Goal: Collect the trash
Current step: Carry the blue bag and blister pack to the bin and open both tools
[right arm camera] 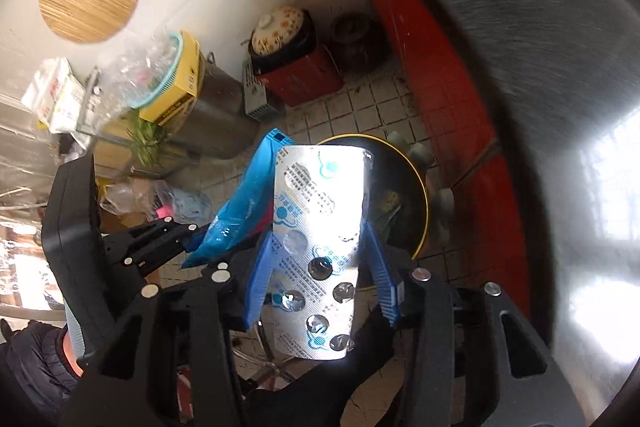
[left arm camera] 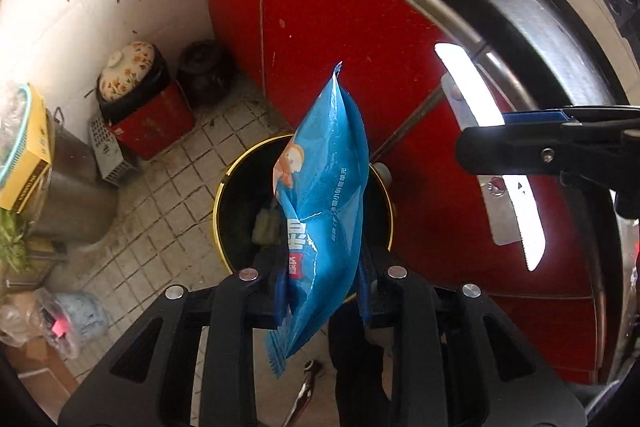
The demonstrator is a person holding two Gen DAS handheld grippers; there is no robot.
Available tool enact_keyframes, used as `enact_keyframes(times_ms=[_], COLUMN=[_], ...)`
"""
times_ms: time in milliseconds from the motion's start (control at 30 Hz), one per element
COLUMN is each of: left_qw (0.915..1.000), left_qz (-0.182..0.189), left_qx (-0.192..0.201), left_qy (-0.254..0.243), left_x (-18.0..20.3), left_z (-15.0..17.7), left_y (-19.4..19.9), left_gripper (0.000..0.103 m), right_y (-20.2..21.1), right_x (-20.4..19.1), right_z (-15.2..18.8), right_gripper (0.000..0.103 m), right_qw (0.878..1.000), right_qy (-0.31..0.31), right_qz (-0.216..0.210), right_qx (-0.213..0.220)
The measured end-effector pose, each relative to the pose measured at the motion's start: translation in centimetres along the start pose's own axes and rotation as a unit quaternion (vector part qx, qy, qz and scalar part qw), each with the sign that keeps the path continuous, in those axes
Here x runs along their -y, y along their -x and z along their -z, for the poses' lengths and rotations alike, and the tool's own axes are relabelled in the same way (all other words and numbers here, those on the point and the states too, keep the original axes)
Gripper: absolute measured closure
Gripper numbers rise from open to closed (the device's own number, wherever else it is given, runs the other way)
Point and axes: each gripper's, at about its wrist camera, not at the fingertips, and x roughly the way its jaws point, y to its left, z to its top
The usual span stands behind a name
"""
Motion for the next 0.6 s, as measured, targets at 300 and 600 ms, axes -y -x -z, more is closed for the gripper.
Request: enact_keyframes(times_ms=[300,600], left_qw=[0.9999,0.997], left_qz=[-0.007,-0.023], left_qx=[-0.003,0.039], left_qy=[-0.015,-0.064], left_x=[-1.1,3.5], left_z=[0.5,-0.3], left_y=[-1.5,4.4], left_gripper=[0.031,0.018], right_y=[-2.0,7.4], right_x=[0.8,2.8], right_z=[-1.8,0.5], right_gripper=[0.034,0.022], right_qw=[1.0,0.997], right_qy=[-0.003,-0.031], right_qz=[0.021,0.02], right_qx=[-0.014,0.061])
